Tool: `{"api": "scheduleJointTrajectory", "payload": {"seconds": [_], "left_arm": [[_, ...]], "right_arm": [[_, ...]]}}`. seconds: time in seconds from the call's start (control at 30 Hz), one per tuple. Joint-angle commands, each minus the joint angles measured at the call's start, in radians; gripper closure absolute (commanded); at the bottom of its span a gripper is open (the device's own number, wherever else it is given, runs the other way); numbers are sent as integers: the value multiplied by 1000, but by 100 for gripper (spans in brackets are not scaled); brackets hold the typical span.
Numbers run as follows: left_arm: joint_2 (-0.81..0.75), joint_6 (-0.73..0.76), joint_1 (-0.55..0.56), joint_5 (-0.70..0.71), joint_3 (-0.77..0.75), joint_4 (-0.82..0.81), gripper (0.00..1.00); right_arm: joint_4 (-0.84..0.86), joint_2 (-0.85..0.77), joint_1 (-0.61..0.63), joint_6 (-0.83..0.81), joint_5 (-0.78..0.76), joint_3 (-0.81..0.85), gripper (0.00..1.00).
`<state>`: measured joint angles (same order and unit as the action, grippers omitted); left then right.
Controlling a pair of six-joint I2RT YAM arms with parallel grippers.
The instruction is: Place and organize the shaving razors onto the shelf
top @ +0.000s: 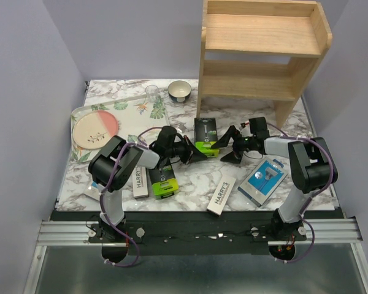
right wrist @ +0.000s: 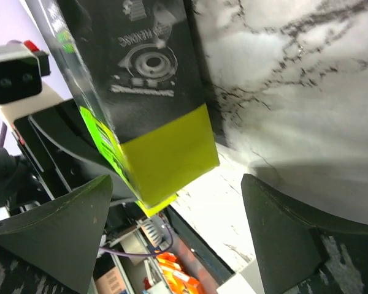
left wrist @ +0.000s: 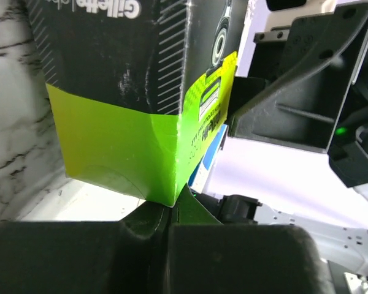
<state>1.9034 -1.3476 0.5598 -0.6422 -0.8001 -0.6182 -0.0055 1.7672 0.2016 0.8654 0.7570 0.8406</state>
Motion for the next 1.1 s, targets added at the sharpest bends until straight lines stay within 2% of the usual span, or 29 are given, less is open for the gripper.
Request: {"api": "scheduleJointTrajectory", "payload": {"seconds": [0.0,0.2,0.4,0.5,0.53,0.6,0.63,0.67,0.73,0.87,1.0,1.03,1.07], "left_arm": [[-46,33,-18,30,-42,-58,100],[-56,54,-6,24,-56,-48,100],[-60,67,0,21,-74,-35,100],[-64,71,0,21,-76,-38,100],[-64,73,0,21,-79,-34,100],[-69,96,-4,15,-82,-15,100],[-76,108,-9,0,-85,-6,85],[-82,151,-12,-13,-91,20,75],[-110,203,-27,-66,-97,43,61],[-236,410,-41,-170,-96,202,52],[-355,594,-57,-250,-85,330,51],[-374,695,-81,-272,-118,365,51],[-372,741,-93,-301,-146,482,50]], "right_arm": [[85,32,5,55,21,18,5],[188,97,21,135,74,72,5],[219,130,55,185,116,120,5],[208,107,56,179,116,98,11],[205,97,58,160,114,89,22],[188,55,56,123,105,65,32],[184,40,55,97,102,55,40],[182,20,55,83,100,45,43],[151,-41,53,10,100,34,48],[69,-159,35,-124,140,38,53],[-135,-271,9,-310,221,113,57],[-184,-287,2,-392,234,133,57],[-235,-320,-2,-431,242,178,57]]}}
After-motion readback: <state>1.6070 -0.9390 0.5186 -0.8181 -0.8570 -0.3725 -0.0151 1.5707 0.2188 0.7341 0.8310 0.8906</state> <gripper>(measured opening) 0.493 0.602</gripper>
